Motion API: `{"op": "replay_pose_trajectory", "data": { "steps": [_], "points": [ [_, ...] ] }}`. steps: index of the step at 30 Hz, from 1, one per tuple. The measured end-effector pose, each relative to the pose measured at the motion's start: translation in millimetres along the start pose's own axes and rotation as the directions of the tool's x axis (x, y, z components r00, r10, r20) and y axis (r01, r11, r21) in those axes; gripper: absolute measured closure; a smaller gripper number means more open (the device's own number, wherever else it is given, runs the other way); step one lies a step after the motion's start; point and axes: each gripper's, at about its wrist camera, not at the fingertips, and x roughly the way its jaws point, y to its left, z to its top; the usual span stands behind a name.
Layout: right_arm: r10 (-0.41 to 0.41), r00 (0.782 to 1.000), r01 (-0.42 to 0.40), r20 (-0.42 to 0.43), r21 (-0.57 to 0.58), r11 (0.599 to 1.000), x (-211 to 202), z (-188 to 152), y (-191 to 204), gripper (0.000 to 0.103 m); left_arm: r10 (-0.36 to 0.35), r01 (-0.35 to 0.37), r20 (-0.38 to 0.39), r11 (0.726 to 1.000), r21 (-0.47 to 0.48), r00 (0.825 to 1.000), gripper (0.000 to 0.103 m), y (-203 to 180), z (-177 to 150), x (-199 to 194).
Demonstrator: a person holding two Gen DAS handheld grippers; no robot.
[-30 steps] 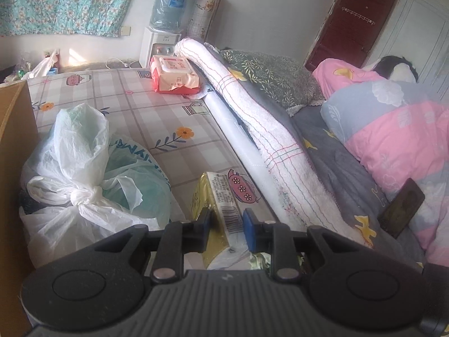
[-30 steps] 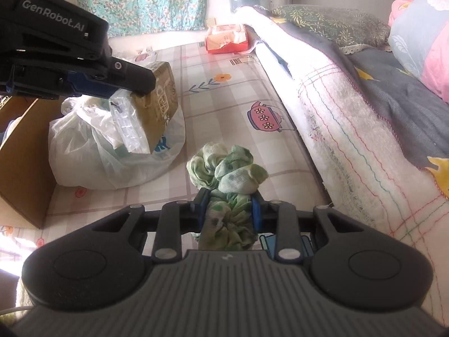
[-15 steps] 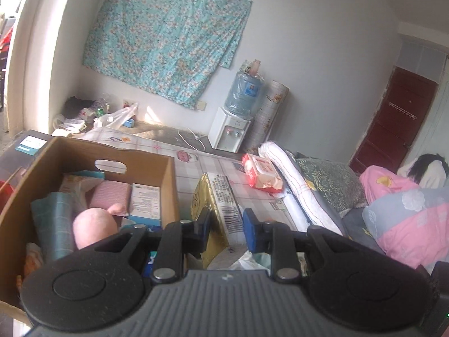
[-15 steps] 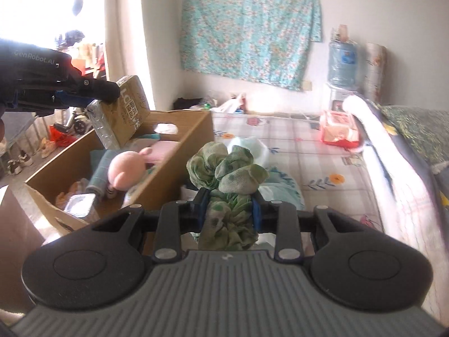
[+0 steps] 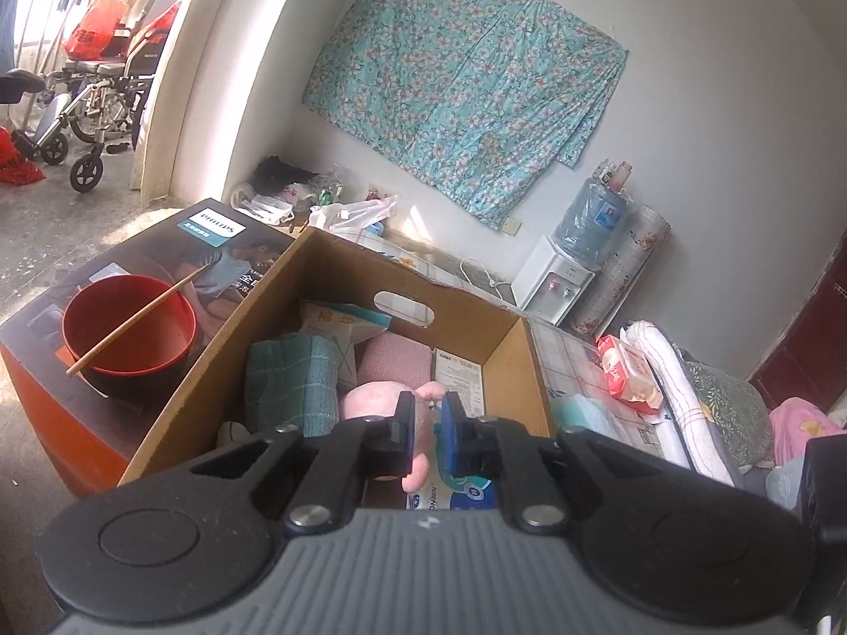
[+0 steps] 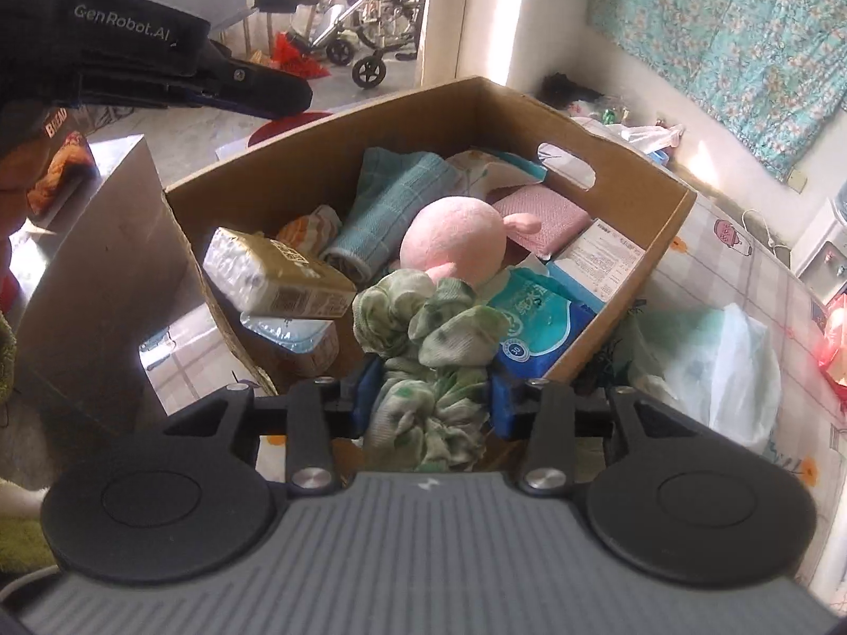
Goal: Organize soft objects
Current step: 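Carry the scrunchie into the box and open the right tool while the left tool carries the tissue pack, then lower the gold tissue pack into the box with the left tool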
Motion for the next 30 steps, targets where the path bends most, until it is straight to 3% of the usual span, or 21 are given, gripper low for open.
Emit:
{"op": "replay_pose_trajectory", "data": {
  "steps": [5,11,14,16,20,25,27,30],
  "points": [
    [-0.022,0.999,0.022,-0.023,-0.02,1.0,5,9,13,0.048,-0.011,0.01,-0.048,0.999,-0.032,0.999,0.092,18,-6,12],
    [-0.009,1.0,0.009,-0.011,0.037,0.999,-3,-2,3,0.046,-0.024,0.021,-0.105,0.999,-0.029,0.994,0.091,25,-14,23],
    [-0.016,1.0,0.017,-0.006,0.053,0.998,-2,-5,-4,0.046,-0.03,0.027,-0.149,0.999,-0.019,0.988,0.08,26,-20,28],
    [-0.009,1.0,0.009,0.009,0.075,0.997,-4,-12,-13,0.046,-0.031,0.03,-0.179,1.0,-0.01,0.983,0.078,27,-24,30],
    [0.003,0.998,-0.011,0.056,0.15,0.989,-10,-18,-25,0.046,-0.023,0.028,-0.269,0.999,0.016,0.963,0.065,31,-32,38],
    [0.012,0.995,-0.036,0.098,0.251,0.967,-18,-30,-36,0.045,-0.031,0.043,-0.391,0.999,0.021,0.92,0.062,35,-40,55],
    [0.018,0.994,-0.047,0.107,0.277,0.96,-18,-35,-39,0.045,-0.007,0.031,-0.404,0.998,0.053,0.915,0.062,31,-40,59],
    [0.03,0.992,-0.065,0.119,0.305,0.95,-17,-39,-43,0.045,0.03,0.014,-0.428,0.995,0.099,0.903,0.046,22,-38,67]
  ]
}}
